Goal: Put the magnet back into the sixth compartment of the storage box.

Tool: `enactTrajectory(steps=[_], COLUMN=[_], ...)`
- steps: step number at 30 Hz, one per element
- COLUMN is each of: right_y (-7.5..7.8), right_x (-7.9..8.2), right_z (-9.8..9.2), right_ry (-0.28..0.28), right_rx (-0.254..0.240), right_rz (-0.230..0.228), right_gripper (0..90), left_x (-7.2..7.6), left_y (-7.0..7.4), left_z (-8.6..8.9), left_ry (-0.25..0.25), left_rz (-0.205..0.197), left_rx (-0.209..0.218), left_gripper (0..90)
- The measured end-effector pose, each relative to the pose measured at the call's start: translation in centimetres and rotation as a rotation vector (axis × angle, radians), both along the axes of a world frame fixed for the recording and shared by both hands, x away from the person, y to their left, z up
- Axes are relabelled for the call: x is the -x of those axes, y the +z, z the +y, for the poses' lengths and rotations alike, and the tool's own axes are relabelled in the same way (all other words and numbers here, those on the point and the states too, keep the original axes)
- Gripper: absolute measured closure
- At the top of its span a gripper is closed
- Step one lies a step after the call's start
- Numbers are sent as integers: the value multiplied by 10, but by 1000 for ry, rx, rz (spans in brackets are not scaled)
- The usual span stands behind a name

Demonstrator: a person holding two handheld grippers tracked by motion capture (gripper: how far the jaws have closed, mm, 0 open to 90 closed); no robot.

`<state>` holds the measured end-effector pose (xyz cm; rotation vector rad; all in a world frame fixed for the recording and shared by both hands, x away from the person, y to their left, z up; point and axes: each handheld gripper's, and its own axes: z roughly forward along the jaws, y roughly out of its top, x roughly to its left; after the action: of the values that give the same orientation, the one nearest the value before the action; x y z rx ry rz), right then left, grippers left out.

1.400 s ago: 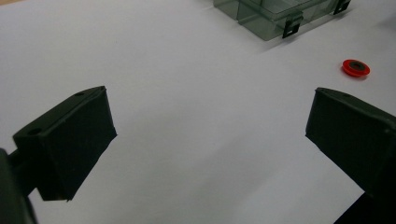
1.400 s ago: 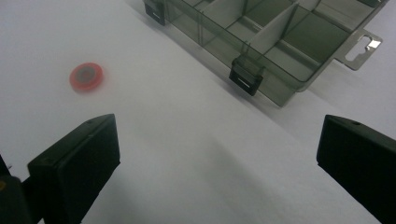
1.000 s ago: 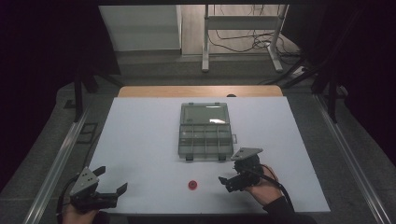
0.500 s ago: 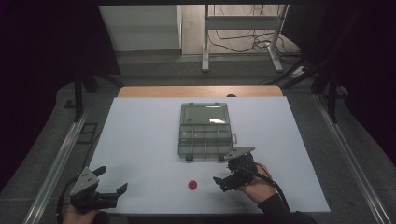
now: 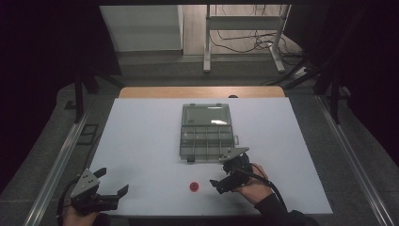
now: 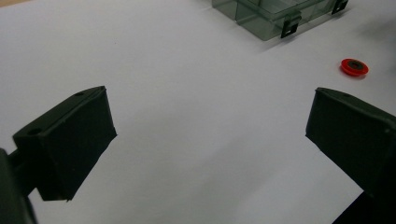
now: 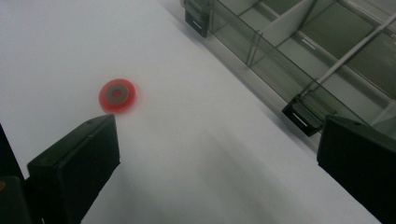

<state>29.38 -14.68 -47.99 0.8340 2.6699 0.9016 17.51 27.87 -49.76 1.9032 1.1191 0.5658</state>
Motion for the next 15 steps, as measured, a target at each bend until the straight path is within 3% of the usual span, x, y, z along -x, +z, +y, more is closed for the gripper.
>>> enactTrajectory(steps=[15], right_y=[-2], right_x=[-1], right_z=[14], right_ry=[21], right_rx=[8], right_rz=[11], right_gripper=[0], left_x=[0], left_y=[0], left_z=[0], left_ry=[-2], left_rz=[0], left_rx=[-3], left_gripper=[16])
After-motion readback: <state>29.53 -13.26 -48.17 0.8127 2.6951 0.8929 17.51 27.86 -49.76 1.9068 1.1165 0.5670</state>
